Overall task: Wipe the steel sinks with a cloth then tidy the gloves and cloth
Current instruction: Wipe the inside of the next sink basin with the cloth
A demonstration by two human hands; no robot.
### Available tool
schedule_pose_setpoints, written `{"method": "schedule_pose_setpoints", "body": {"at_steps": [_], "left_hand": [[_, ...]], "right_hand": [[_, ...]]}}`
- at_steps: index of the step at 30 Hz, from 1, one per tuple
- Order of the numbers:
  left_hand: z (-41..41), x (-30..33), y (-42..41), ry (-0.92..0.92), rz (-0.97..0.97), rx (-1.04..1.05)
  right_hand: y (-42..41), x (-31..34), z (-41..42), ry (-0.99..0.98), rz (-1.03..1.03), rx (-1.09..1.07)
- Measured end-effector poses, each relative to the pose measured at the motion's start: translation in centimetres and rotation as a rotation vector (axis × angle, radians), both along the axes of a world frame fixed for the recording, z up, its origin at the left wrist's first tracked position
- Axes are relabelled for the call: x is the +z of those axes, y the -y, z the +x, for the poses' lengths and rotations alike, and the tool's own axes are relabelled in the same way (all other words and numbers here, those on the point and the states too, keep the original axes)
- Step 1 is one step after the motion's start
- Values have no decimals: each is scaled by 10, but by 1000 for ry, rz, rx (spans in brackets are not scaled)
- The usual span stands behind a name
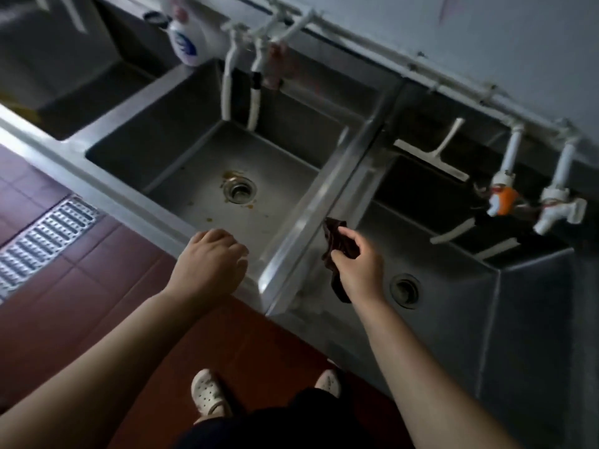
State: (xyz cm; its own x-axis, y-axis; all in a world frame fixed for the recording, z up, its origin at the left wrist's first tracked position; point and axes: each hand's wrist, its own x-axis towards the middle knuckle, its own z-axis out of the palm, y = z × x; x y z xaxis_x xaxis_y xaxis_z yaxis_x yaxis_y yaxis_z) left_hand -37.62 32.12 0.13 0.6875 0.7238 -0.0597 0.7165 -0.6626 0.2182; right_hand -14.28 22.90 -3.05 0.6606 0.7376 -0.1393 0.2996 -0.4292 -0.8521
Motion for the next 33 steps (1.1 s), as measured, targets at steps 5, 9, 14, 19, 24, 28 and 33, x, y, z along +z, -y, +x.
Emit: {"method": "schedule_pose_setpoints", "body": {"at_steps": [5,9,14,19,24,28,33], "left_hand": [[-99,4,-39,33,-43,88],[-149,4,-71,18,-31,113],[-162,-3,-112,-7,-62,83],[-157,-22,-158,-1,-74,49],[-149,-35,-223,-68,-57,11],[-142,-48,-285,-134,-86,-21],[-133,-73,-354,-167,-57,-54]], "right_hand": [[-60,4,-94,-62,51,42],[-94,1,-144,-63,53,100],[-127,-8,-164,-25,46,109],[-173,-36,-157,2,-11,108],[-237,-77,-144,46,-127,162],[-291,-118,-137,59,-271,233],[-335,-172,-136,105,-456,408]]}}
